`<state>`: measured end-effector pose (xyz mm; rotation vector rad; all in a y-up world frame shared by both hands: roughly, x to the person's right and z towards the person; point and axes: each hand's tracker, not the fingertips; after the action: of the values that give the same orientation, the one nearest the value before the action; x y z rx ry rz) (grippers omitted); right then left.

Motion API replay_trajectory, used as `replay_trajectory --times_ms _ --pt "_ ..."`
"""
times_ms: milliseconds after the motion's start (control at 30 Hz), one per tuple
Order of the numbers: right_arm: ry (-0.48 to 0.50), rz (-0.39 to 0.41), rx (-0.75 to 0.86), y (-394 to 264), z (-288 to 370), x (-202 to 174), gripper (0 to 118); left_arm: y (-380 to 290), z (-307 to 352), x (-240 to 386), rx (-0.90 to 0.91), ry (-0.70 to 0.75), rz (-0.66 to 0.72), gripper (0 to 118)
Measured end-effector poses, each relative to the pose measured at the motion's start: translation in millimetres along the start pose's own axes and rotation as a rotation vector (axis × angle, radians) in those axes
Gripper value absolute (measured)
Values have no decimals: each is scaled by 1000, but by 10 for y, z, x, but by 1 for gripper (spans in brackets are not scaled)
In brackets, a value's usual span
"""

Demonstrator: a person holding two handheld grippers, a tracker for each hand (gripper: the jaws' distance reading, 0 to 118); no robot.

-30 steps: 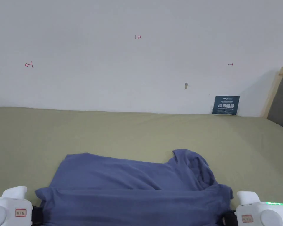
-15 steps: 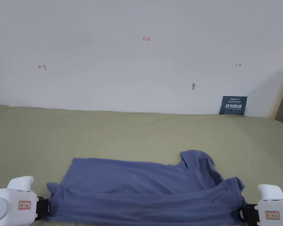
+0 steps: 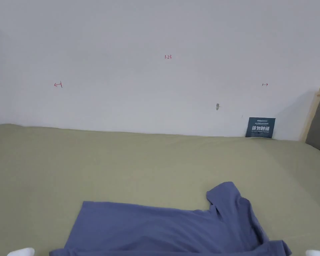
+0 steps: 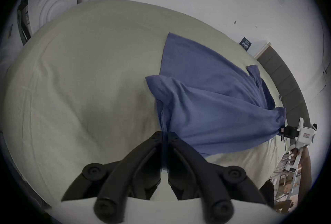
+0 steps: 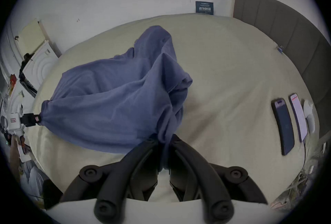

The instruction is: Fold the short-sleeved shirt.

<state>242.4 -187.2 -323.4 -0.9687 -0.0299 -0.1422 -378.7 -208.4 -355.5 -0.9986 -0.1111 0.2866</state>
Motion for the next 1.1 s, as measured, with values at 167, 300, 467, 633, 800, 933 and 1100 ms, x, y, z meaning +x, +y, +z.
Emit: replay_trajectory --times_ms 167,300,467,633,800,933,1100 --pt "-12 -3 -18 -136 -105 10 10 -53 -24 7 -15 -7 31 6" --pt "-22 2 -23 37 -73 -13 70 144 37 109 -44 8 -16 62" --pt "-20 6 148 449 245 -70 93 558 333 285 71 -10 -66 90" --pt "-22 17 192 853 294 -241 1 988 407 569 187 -14 -116 38" --pt "-32 41 222 1004 110 -368 0 1363 267 775 160 -28 -134 0" --pt "-32 57 241 1112 -1 -426 0 1804 -134 836 137 32 -177 0" --pt "-17 65 256 1146 -82 -427 0 2318 -810 830 32 38 -195 4"
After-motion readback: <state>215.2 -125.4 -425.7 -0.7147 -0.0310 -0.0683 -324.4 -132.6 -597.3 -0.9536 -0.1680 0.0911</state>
